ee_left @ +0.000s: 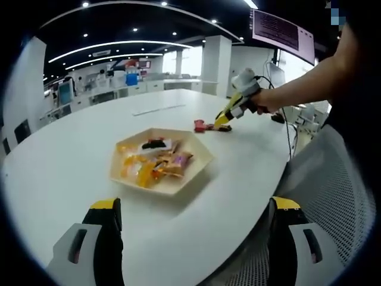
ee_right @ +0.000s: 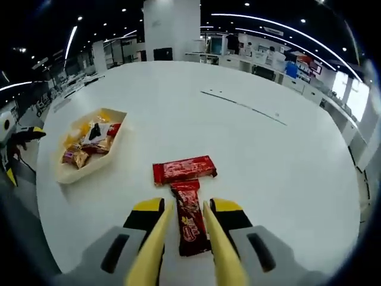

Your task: Place the target food into the container with the food tongs after gripping and lifting it, then release it inside without dropping or visibly crushing the food.

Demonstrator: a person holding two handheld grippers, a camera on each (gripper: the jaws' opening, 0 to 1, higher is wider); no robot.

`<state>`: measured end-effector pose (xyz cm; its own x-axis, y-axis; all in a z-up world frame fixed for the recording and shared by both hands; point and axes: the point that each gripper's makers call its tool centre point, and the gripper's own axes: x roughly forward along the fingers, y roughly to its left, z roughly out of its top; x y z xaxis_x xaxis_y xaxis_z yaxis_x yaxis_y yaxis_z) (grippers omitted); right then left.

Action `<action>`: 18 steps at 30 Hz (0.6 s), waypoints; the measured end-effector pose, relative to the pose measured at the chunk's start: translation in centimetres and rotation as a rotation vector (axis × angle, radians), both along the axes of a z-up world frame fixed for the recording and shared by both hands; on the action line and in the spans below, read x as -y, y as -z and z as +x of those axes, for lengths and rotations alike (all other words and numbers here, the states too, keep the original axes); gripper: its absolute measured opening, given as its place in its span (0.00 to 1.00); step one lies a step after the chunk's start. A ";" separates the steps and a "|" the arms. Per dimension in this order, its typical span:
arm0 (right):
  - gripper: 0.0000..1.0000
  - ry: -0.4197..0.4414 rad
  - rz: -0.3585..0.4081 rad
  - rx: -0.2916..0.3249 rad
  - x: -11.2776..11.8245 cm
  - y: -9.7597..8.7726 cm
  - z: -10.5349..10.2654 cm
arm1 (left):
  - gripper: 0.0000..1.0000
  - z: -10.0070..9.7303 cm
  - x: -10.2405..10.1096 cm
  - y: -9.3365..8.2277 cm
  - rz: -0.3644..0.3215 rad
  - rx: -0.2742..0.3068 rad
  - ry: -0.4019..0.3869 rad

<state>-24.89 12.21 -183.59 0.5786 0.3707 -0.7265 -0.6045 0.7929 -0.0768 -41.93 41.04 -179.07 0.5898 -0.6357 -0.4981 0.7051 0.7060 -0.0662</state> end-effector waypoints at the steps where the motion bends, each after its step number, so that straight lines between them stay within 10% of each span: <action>1: 0.28 -0.003 -0.018 -0.002 0.3 0.2 -0.1 | 0.99 0.1 -0.1 0.0 0.000 -0.001 -0.004; 18: 0.23 0.064 0.059 -0.043 -0.3 -1.0 -0.8 | 1.00 -0.1 0.5 -0.4 -0.054 -0.027 0.028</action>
<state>-25.66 12.48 -182.60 0.5714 0.3771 -0.7289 -0.5542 0.8324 -0.0038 -42.07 40.58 -178.64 0.5578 -0.6783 -0.4783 0.7220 0.6808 -0.1233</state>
